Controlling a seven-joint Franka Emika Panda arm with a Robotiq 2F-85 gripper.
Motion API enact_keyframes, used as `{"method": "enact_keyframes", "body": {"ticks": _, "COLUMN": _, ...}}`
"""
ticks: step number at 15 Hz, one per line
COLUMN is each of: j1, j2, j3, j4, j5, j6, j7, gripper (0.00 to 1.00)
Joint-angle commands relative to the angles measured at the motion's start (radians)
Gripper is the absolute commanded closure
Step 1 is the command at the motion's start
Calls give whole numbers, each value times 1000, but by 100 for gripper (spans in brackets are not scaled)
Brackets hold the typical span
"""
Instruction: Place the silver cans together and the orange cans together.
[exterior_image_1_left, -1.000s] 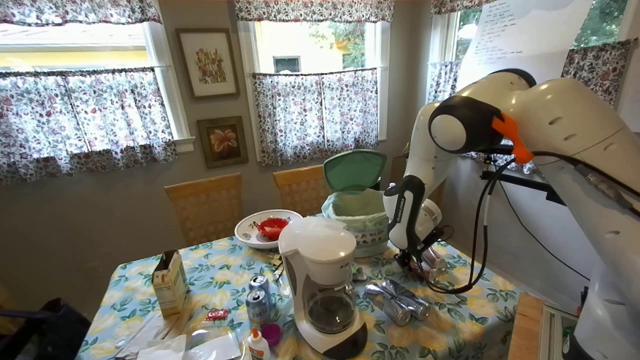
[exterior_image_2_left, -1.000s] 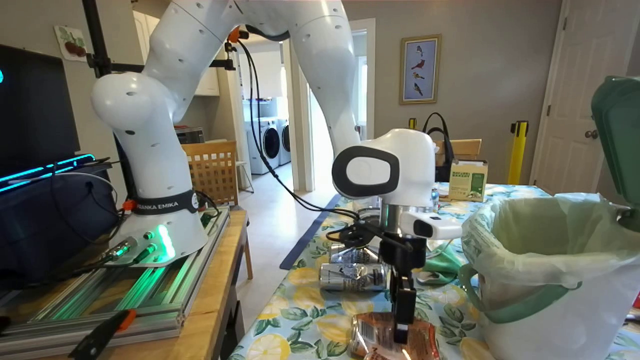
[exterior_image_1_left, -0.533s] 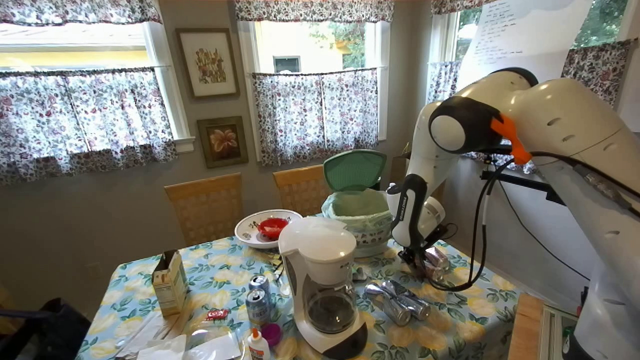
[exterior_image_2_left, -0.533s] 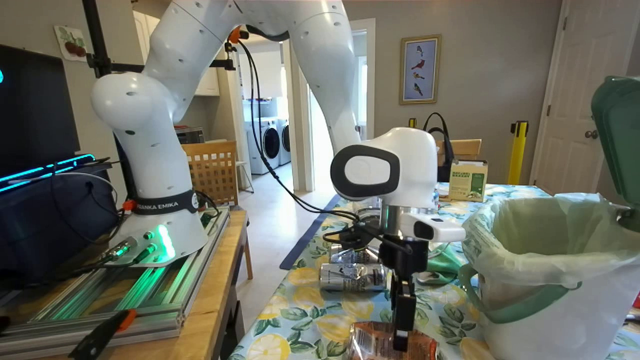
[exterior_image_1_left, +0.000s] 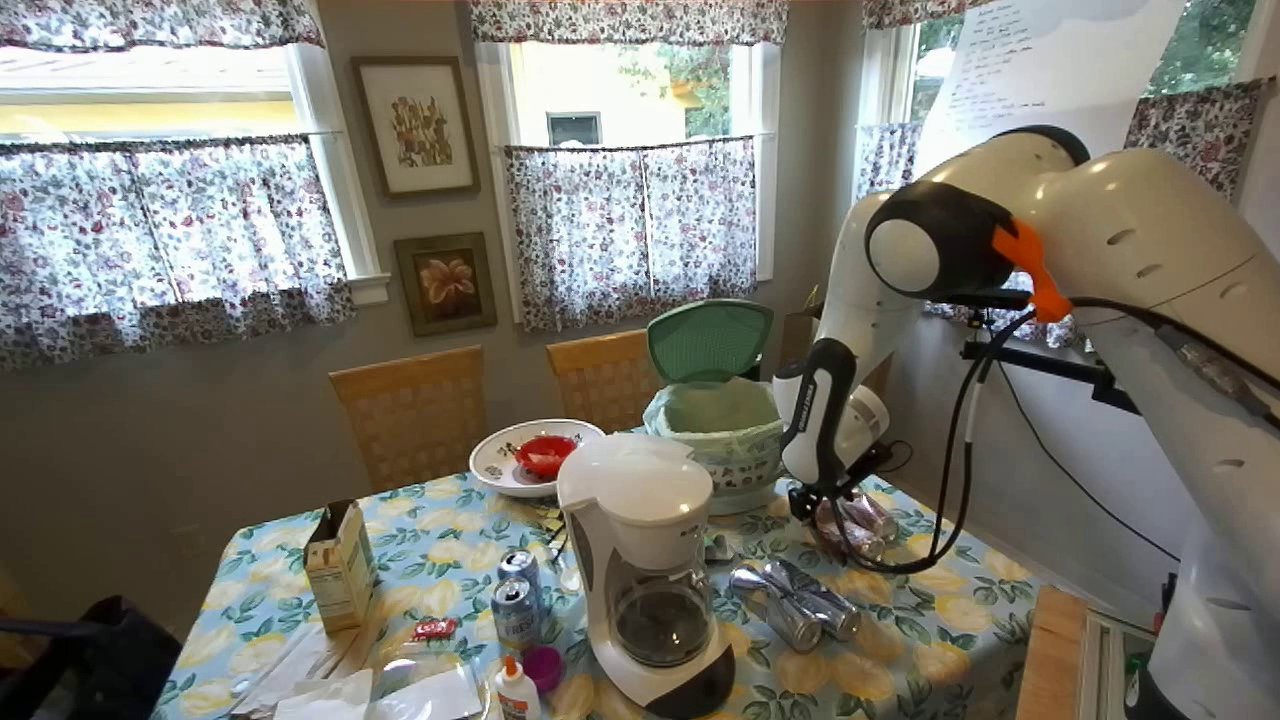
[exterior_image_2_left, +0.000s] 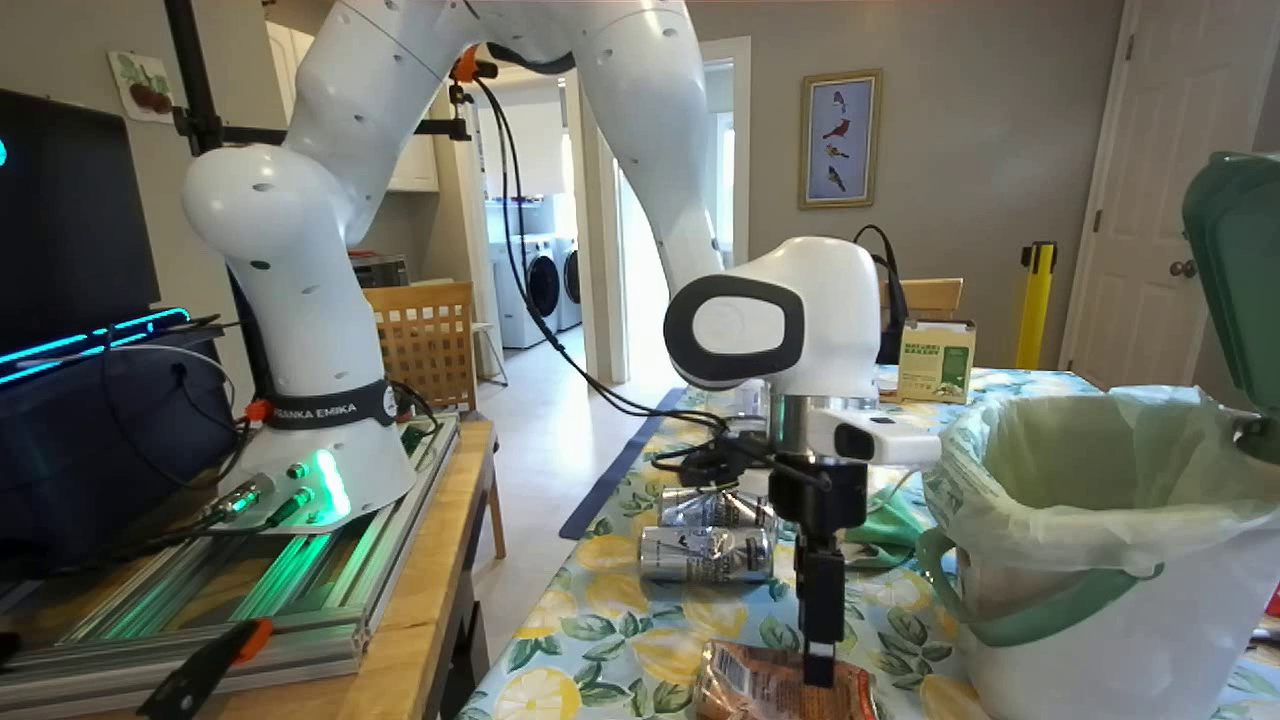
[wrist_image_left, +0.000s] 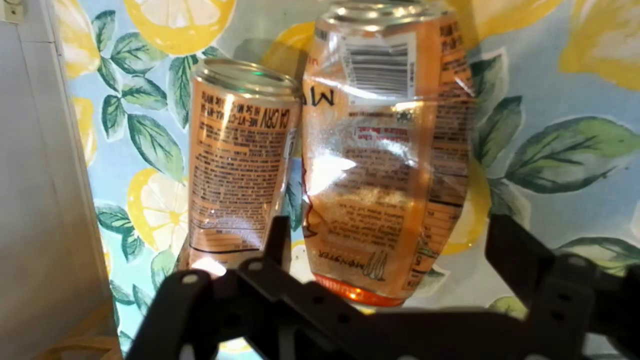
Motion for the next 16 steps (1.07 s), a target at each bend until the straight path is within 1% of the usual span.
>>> {"method": "enact_keyframes", "body": {"ticks": 1, "j1": -12, "j2": -58, "j3": -11, "j4": -41, "j5": -15, "j6": 16, "j7": 33, "gripper": 0}}
{"method": "enact_keyframes", "body": {"ticks": 4, "j1": -38, "j2": -110, "j3": -7, "j4": -78, "j5": -3, "j6": 28, "j7": 34, "gripper": 0}}
{"method": "enact_keyframes", "body": {"ticks": 7, "j1": -89, "j2": -217, "j3": 44, "j4": -162, "j5": 18, "j6": 61, "j7": -7, "gripper": 0}}
{"method": "enact_keyframes", "body": {"ticks": 11, "j1": -176, "j2": -356, "j3": 147, "j4": -264, "j5": 62, "j6": 104, "j7": -67, "gripper": 0}}
{"method": "enact_keyframes", "body": {"ticks": 14, "j1": -240, "j2": -449, "j3": 237, "j4": -327, "j5": 125, "j6": 98, "j7": -127, "gripper": 0}}
{"method": "enact_keyframes", "body": {"ticks": 16, "j1": -270, "j2": -491, "j3": 287, "j4": -351, "j5": 182, "j6": 80, "j7": -167, "gripper": 0}}
